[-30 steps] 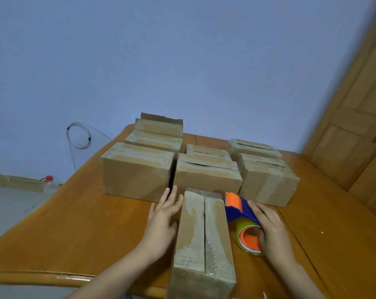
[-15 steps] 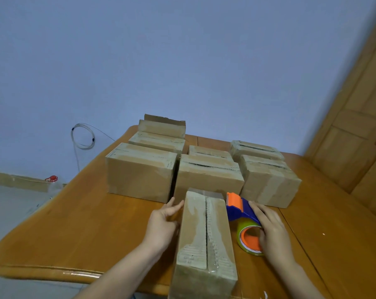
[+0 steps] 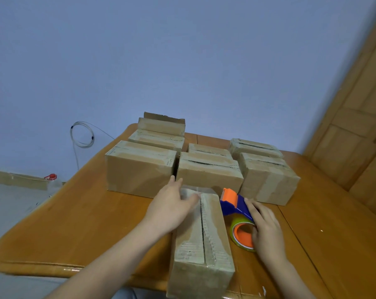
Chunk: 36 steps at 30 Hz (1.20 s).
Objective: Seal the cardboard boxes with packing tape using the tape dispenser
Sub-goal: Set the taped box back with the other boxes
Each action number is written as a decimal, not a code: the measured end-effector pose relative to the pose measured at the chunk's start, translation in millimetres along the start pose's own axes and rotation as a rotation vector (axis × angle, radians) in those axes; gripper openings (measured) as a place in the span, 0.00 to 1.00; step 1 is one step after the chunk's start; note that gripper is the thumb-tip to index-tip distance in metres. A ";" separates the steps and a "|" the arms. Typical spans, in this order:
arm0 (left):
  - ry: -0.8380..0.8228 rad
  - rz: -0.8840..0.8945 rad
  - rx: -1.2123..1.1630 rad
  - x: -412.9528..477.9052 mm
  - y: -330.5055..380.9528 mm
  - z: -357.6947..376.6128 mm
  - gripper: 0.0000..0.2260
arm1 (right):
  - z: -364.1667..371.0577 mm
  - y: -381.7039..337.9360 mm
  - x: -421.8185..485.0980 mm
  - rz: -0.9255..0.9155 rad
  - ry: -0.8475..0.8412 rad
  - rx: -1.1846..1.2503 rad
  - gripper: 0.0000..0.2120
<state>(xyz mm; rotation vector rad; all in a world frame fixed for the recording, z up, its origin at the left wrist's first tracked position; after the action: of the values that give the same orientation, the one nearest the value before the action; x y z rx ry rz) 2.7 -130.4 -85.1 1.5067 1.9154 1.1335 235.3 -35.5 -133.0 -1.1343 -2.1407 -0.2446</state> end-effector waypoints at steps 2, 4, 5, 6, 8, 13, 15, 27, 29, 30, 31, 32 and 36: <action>-0.114 -0.048 0.008 -5.6 -1.4 13.9 0.30 | 0.3 0.7 -2.7 0.012 0.006 0.002 0.37; -0.181 -0.060 -0.120 -11.6 -3.8 24.4 0.23 | -0.1 1.1 -4.3 0.023 0.016 0.005 0.37; -0.175 -0.054 -0.178 -13.0 -5.2 26.1 0.22 | 0.1 0.8 -4.9 0.023 0.019 0.007 0.37; -0.158 -0.052 -0.220 -13.0 -7.9 26.4 0.23 | 0.2 0.0 -4.8 0.018 0.021 0.011 0.37; -0.133 -0.050 -0.289 -13.0 -11.8 26.8 0.22 | -0.2 -0.8 -4.3 0.011 0.027 0.010 0.38; -0.145 -0.103 -0.476 -9.6 -26.8 26.9 0.32 | -0.9 -0.1 -5.7 0.013 0.024 0.014 0.39; -0.174 -0.111 -0.509 -5.6 -30.5 26.5 0.35 | -1.2 -1.2 -7.3 0.013 0.021 0.014 0.39; -0.346 -0.028 -0.313 39.0 -32.6 13.6 0.43 | -1.9 -14.6 -6.8 0.002 -0.007 -0.048 0.41; -0.369 -0.013 -0.150 39.3 -28.9 7.0 0.43 | -3.0 -18.3 -6.6 -0.006 -0.005 -0.065 0.42; -0.353 0.014 -0.033 38.2 -23.9 3.5 0.42 | -3.1 -19.4 -6.8 -0.007 -0.009 -0.074 0.42; -0.318 0.058 0.091 35.3 -15.1 0.4 0.41 | -3.5 -20.3 -6.9 -0.007 -0.014 -0.083 0.43; -0.268 0.116 0.204 30.9 -2.1 -2.0 0.40 | -3.8 -20.5 -7.4 -0.006 -0.016 -0.091 0.44; -0.133 0.326 0.492 5.2 49.8 14.7 0.34 | -5.3 -20.6 -9.2 0.015 -0.023 -0.079 0.46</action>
<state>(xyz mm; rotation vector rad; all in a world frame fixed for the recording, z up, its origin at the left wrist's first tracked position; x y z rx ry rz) 40.8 -117.4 -51.9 2.1591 1.9953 0.6782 225.2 -56.4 -132.0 -1.2027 -2.1590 -0.3126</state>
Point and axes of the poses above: each hand's wrist, its own x-axis towards the middle knuckle, its own z-axis out of the palm, y = z × x, the point moved 9 cm from there along x, towards the middle knuckle, and after that the axes turned 4 degrees about -x, right-handed, at the moved point
